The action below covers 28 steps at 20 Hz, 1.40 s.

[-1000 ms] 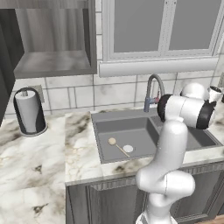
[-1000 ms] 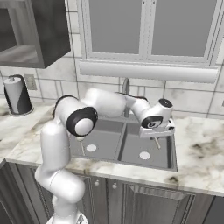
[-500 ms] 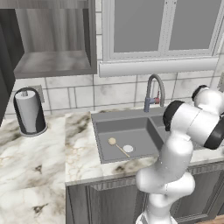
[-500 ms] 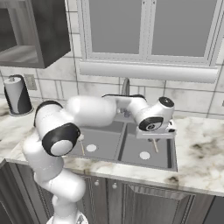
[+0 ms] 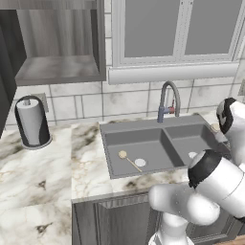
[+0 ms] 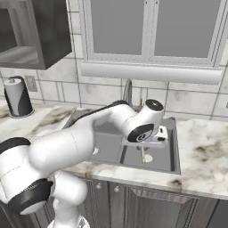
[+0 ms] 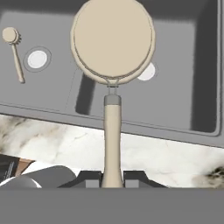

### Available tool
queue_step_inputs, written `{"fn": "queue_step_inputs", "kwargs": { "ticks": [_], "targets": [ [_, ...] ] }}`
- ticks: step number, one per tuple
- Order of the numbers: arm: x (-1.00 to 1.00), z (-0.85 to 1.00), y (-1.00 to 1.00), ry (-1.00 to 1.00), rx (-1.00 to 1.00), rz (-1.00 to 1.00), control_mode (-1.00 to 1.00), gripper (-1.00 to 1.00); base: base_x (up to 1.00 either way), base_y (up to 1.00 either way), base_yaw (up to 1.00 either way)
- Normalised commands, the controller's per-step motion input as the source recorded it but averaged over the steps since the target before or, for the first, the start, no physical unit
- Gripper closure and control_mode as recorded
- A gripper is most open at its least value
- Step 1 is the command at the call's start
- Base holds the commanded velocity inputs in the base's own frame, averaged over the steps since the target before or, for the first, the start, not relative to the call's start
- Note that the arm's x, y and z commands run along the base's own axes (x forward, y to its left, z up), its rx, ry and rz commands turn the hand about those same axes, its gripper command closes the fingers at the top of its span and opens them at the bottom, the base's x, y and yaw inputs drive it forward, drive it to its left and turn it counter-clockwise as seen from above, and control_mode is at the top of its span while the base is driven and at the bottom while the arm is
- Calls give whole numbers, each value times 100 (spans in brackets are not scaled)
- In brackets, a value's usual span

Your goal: Pick up the dish brush and dish brush from the sink, and place them back in the cabinet, and close the cabinet door.

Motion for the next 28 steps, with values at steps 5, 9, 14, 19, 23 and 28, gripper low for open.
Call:
{"fn": "queue_step_inputs", "kwargs": {
  "ticks": [5, 9, 14, 19, 23, 28],
  "targets": [
    [-75, 35, 64, 0, 0, -14, -100, 100, 0, 0, 0],
    [-64, 39, 65, 0, 0, -14, -100, 100, 0, 0, 0],
    [-40, 53, 65, 0, 0, -5, -100, 100, 0, 0, 0],
    [-24, 63, 65, 0, 0, 0, -100, 100, 0, 0, 0],
    [-15, 51, 61, 0, 0, 0, -100, 100, 0, 0, 0],
    [-18, 53, 62, 0, 0, 0, -100, 100, 0, 0, 0]
  ]
}}
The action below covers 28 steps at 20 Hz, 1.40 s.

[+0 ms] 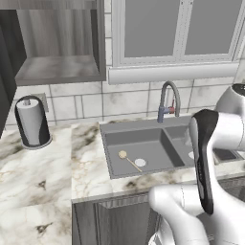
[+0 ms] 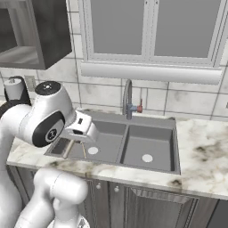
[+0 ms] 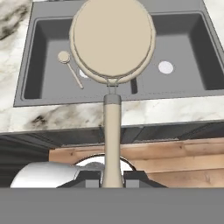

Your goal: Pick up the dish brush and dish brush from the sink, and place them back in the cabinet, and close the cabinet door.

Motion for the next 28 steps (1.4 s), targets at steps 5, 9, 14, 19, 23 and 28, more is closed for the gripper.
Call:
{"fn": "queue_step_inputs", "kwargs": {
  "ticks": [5, 9, 14, 19, 23, 28],
  "targets": [
    [-14, 58, 55, 0, 0, 0, -100, 100, 0, 0, 0],
    [-7, 63, 43, 0, 0, 0, -100, 100, 0, 0, 0],
    [-1, 60, 31, 0, 0, 0, -100, 100, 0, 0, 0],
    [0, 46, 13, 0, 0, 0, -100, 100, 0, 0, 0],
    [0, 24, 0, 0, 0, 0, -100, 100, 0, 0, 0],
    [0, 8, -1, 0, 0, 3, -100, 100, 0, 0, 0]
  ]
}}
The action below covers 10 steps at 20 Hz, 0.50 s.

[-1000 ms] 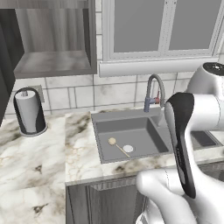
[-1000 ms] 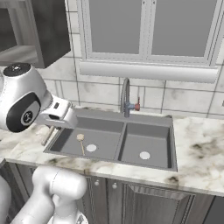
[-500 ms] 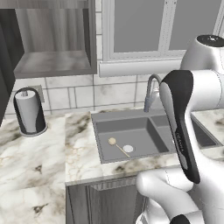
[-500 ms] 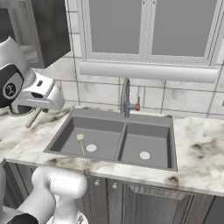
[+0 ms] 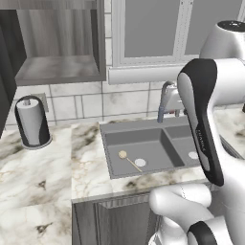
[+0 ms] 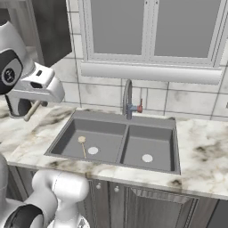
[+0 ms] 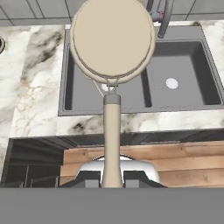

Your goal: Pick up the dish brush and dish brush from the sink, and place them back in the cabinet, and close the cabinet door.

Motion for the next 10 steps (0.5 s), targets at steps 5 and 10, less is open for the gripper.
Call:
{"fn": "queue_step_inputs", "kwargs": {
  "ticks": [5, 10],
  "targets": [
    [0, 0, 0, 0, 0, 6, -100, 100, 0, 0, 0],
    [0, 0, -1, -1, -1, 5, -100, 100, 0, 0, 0]
  ]
}}
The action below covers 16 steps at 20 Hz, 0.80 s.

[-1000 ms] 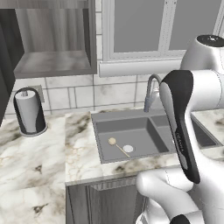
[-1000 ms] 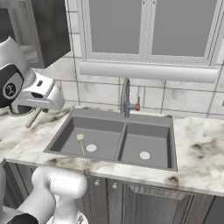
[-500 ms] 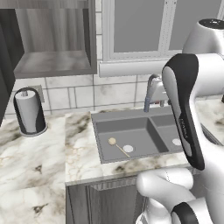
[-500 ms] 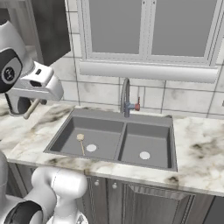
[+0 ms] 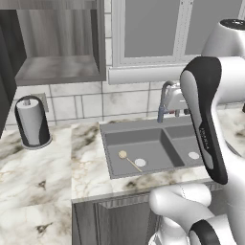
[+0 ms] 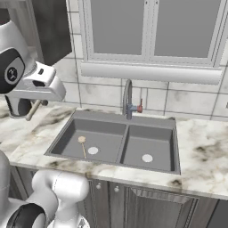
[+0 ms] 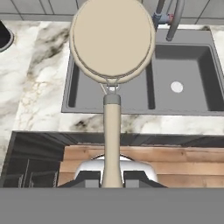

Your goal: Pick up the dish brush and dish brush from the sink, and place them back in the cabinet, and close the cabinet door.

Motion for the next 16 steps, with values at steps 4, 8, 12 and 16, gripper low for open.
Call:
{"fn": "queue_step_inputs", "kwargs": {
  "ticks": [4, 8, 12, 16],
  "targets": [
    [0, -1, -11, -3, -1, 0, -100, 100, 0, 0, 0],
    [0, 0, -3, 0, 0, 0, -100, 100, 0, 0, 0],
    [-4, -2, 0, 0, 0, 0, -100, 100, 0, 0, 0],
    [0, 0, 0, 0, 0, 0, 100, 100, -20, 0, 7]
  ]
}}
